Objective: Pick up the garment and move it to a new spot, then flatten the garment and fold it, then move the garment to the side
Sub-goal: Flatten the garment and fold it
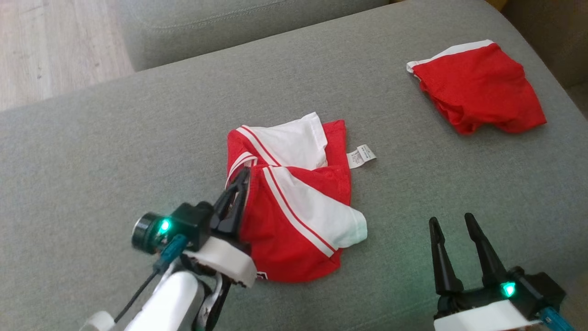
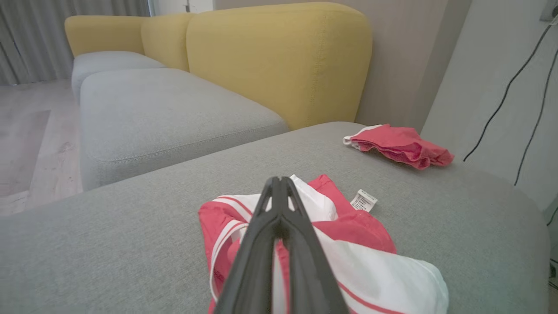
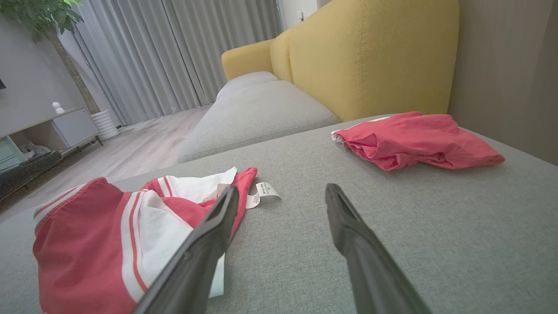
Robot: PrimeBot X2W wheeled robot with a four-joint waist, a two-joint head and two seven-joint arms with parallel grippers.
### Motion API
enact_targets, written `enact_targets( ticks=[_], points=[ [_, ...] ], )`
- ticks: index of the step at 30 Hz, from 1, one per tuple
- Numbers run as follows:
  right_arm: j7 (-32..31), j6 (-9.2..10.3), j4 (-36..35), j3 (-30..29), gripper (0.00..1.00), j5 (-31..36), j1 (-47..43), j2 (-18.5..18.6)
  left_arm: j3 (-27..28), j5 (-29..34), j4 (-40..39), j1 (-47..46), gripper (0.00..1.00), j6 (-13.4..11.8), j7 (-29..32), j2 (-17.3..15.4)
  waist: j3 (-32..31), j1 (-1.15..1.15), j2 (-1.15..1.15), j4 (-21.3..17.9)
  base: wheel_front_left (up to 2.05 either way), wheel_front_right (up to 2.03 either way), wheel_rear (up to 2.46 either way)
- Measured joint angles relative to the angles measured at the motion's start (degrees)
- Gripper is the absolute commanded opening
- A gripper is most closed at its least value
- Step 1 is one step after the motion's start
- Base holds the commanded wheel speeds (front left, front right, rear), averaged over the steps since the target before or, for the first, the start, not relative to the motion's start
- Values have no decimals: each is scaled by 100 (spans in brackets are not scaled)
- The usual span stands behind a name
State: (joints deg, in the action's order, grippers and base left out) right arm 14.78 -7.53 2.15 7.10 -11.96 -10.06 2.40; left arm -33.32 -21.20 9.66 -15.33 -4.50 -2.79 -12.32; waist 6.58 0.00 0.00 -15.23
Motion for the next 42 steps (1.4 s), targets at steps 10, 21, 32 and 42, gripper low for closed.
enact_targets(
  ticks=[10,21,32,42],
  points=[
    [0,0,9,2,100,-8,-1,0,79,-269,-171,738,100,-258,735,-201,33,0,0,-46,0,0,0],
    [0,0,9,-2,100,-8,-1,0,-18,-294,-533,740,0,-263,727,-249,53,0,0,-52,0,0,0],
    [0,0,27,8,100,-8,3,0,-236,-301,-1010,449,0,76,791,-232,-40,0,0,-161,0,0,0],
    [0,0,110,265,100,-66,142,0,9,-535,-586,-3928,0,1060,643,672,-48,1,0,-435,0,0,0]
  ],
)
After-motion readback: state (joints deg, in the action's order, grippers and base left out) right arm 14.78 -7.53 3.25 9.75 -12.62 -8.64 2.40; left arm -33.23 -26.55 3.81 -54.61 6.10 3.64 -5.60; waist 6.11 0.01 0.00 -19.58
